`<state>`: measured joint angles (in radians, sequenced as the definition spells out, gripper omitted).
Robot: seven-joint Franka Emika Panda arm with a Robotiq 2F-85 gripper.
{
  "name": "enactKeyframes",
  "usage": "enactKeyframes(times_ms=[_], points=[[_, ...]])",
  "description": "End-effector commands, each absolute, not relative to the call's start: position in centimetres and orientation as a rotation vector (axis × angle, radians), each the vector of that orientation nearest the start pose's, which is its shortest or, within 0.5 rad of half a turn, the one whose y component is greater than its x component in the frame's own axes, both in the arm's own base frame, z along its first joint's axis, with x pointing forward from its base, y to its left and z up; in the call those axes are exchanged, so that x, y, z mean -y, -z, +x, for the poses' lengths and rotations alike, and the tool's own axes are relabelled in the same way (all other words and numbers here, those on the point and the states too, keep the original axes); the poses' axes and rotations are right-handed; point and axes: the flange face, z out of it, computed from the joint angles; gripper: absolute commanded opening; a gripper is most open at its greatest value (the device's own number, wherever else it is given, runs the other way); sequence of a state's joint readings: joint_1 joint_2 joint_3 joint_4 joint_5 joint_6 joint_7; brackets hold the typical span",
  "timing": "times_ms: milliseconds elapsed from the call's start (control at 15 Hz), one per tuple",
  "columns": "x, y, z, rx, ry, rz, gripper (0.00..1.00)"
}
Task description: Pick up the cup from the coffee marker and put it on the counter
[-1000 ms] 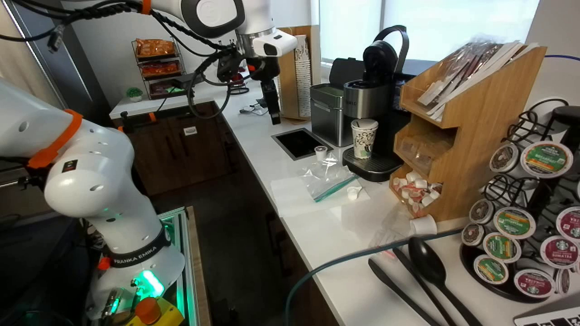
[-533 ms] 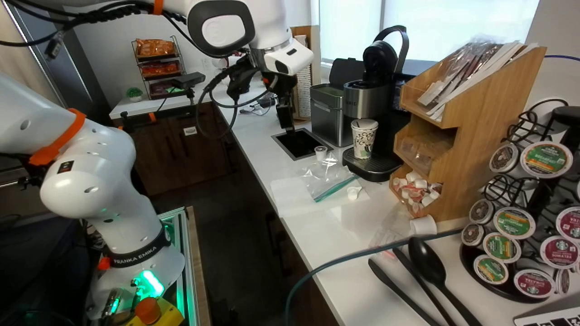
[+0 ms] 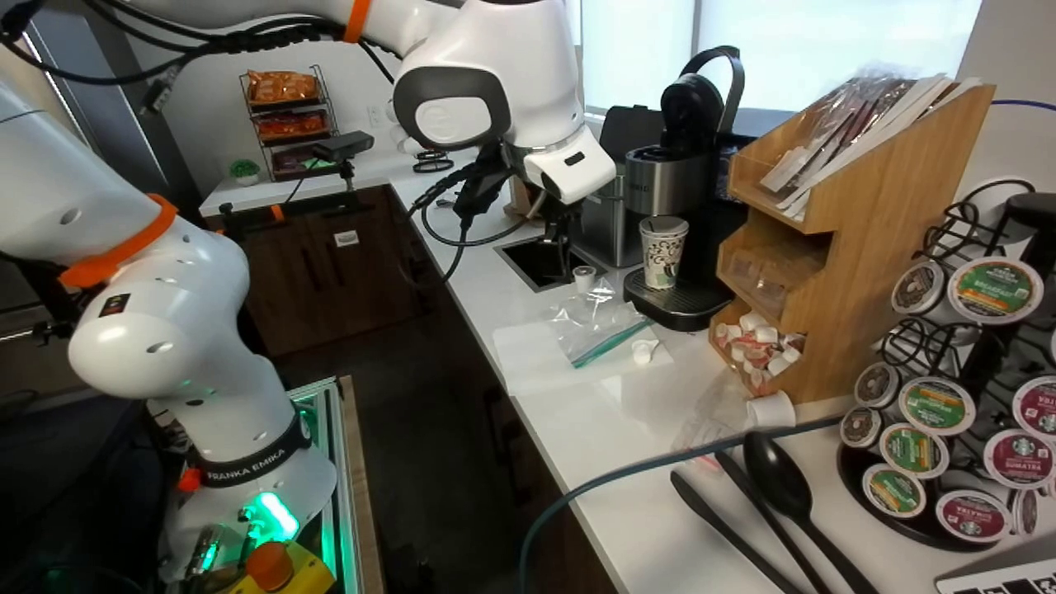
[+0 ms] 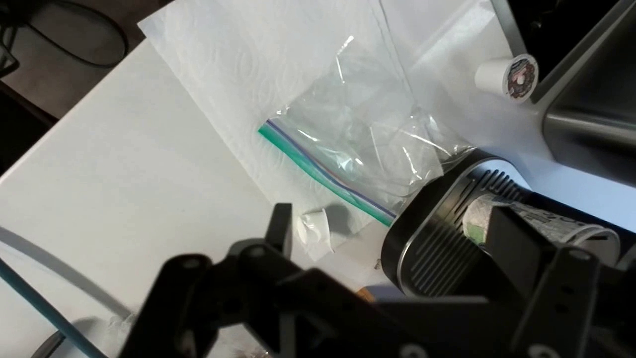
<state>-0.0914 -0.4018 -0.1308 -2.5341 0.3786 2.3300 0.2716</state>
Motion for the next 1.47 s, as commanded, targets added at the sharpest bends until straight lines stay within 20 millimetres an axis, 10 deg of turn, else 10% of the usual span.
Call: enactKeyframes(times_ms=[0, 1067, 1400], points=[[8.9, -43.7, 42.0, -0.981, 0.254, -2.596, 1.0], [5.7, -39.7, 45.0, -1.306, 0.549, -2.199, 1.0], [-2.0, -38.8, 43.0, -1.413, 0.739, -2.051, 1.0]])
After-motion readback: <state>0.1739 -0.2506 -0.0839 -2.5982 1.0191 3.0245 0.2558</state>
